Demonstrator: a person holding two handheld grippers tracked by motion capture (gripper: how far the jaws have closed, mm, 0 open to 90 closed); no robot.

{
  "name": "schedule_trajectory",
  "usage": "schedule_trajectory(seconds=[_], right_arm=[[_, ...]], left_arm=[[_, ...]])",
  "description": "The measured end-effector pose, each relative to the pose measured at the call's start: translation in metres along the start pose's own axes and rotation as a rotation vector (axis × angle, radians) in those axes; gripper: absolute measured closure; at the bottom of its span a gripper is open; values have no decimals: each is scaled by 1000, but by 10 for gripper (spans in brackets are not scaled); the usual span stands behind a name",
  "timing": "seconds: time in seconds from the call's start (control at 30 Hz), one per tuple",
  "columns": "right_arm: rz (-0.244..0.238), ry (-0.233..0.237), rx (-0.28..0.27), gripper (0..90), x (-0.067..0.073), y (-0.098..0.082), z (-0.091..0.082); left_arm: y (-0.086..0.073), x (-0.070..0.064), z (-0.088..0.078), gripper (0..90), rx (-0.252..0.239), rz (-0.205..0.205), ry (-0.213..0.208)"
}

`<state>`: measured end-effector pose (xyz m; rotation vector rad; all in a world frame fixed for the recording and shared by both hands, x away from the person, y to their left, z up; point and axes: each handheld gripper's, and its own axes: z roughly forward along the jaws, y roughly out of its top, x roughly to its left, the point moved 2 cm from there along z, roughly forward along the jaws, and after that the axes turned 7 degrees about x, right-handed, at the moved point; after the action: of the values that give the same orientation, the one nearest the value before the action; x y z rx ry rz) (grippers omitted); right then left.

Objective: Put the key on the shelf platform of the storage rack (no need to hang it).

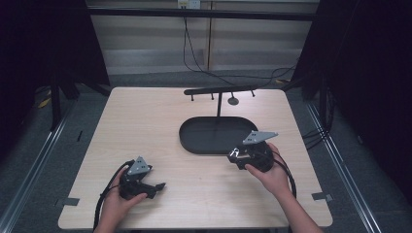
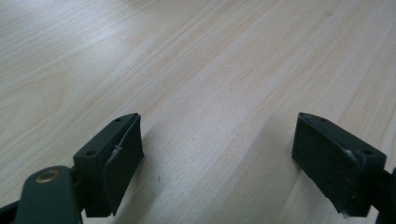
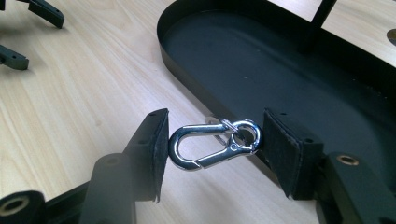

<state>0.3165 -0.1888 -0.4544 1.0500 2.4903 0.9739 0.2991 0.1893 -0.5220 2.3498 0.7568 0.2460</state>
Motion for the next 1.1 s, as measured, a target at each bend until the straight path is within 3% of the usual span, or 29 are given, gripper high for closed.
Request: schedule_trajectory(seconds=[1.1], right_arm=[[9, -54, 4, 430, -14, 31, 16]], left_arm=[[0, 0, 0, 159, -1, 2, 0]])
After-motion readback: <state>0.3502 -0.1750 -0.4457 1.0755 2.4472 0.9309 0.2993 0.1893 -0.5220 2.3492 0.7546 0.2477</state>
